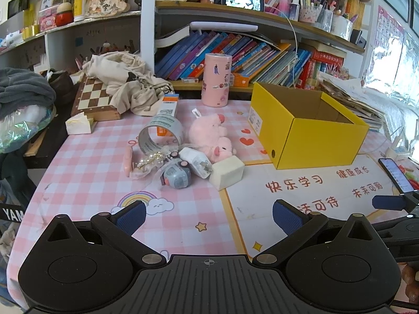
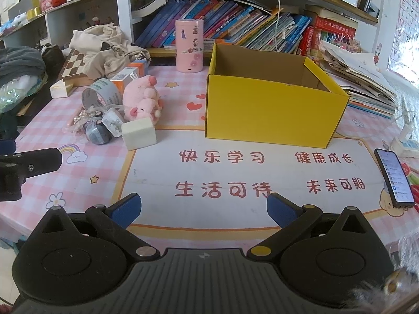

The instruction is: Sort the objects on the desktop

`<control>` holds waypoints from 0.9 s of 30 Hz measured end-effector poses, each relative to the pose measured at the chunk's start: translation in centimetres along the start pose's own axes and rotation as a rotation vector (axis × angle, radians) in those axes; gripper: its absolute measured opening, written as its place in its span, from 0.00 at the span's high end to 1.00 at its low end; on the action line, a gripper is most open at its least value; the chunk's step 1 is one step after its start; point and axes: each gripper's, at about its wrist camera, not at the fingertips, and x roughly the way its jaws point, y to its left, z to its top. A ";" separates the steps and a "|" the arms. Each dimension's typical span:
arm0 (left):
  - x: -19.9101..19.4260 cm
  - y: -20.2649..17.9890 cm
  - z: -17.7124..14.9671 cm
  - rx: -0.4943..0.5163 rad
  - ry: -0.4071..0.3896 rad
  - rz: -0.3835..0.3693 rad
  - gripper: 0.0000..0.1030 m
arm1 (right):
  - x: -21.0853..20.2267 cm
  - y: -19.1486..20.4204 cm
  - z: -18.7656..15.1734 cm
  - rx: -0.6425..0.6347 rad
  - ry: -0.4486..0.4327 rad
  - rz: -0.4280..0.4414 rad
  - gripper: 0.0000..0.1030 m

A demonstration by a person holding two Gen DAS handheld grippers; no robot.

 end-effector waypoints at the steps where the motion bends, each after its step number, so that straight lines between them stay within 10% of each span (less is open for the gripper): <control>1: 0.0 0.0 0.0 -0.001 0.001 0.001 0.00 | 0.0 0.0 0.0 0.001 0.001 0.000 0.00; 27: -0.6 -0.8 -0.2 -0.005 -0.005 -0.010 0.00 | -0.7 0.0 -0.4 0.004 0.005 -0.006 0.00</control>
